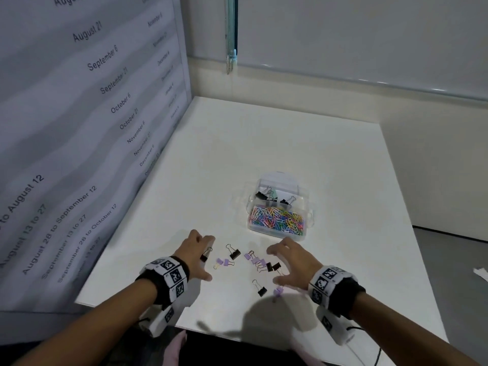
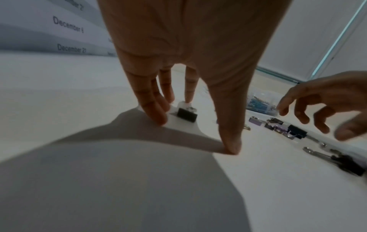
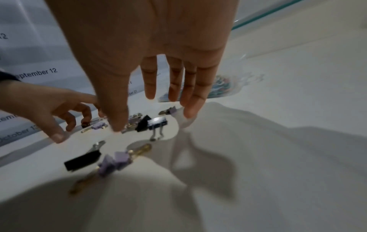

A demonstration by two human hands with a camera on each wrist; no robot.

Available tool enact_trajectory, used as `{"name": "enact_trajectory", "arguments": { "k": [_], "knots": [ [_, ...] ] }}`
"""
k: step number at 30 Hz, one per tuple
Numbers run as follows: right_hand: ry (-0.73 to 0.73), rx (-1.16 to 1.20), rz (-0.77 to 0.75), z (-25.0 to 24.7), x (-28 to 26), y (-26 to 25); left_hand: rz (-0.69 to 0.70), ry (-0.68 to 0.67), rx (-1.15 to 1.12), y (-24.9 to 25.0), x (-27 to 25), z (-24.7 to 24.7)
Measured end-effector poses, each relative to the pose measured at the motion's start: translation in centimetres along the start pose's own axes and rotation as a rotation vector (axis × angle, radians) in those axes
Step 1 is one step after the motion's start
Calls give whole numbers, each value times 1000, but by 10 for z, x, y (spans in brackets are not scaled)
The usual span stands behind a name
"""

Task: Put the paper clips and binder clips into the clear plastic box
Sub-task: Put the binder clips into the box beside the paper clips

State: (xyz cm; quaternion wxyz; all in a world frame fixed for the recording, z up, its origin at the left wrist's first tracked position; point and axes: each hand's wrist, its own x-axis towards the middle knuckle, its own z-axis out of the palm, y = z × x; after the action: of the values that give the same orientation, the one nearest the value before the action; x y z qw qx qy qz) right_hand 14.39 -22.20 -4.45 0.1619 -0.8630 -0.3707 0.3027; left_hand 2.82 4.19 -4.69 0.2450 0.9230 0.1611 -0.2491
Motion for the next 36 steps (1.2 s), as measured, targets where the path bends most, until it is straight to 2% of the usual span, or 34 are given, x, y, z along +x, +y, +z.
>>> {"name": "enact_trajectory", "arguments": {
  "k": [6,15,21,28,33,36],
  "knots": [
    [-99,-41,26,14,-20,9,69,-10,-127,17,5,8],
    [7,93,86,24,10,-21,220,-11,-126,68,11,34],
    [-18,149,54,17,21,-27,266,-27,-109,75,18,37],
    [-59,105,70,16,26,-23,315,-43,24,74,26,38],
    [-84,-84,145,11,28,-20,353,-66,148,76,28,34],
    [-87,-140,190,8,31,-15,310,-75,272,76,31,30]
  ]
}}
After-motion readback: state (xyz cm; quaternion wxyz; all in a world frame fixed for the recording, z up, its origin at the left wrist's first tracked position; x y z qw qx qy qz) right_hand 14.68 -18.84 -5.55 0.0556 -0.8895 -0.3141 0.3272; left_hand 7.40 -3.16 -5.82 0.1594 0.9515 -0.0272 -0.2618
